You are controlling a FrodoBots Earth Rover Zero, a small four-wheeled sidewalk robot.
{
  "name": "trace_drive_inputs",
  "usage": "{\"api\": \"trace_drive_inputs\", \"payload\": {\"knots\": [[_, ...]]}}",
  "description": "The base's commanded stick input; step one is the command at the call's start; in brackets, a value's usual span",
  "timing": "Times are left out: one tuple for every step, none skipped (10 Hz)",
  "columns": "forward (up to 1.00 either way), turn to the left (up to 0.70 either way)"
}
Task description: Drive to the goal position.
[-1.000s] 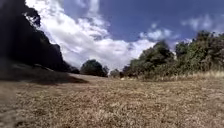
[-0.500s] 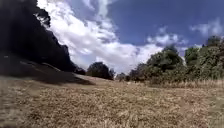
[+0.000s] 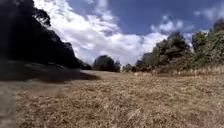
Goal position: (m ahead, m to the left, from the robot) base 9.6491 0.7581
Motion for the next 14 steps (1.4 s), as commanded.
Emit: {"api": "trace_drive_inputs", "payload": {"knots": [[0.7, -0.35], [0.7, -0.35], [0.7, -0.35], [0.7, -0.35], [0.7, -0.35], [0.7, -0.35], [0.7, 0.0], [0.7, 0.0], [0.7, 0.0], [0.7, 0.0], [0.7, 0.0], [0.7, 0.0], [0.7, 0.0], [0.7, 0.0]]}}
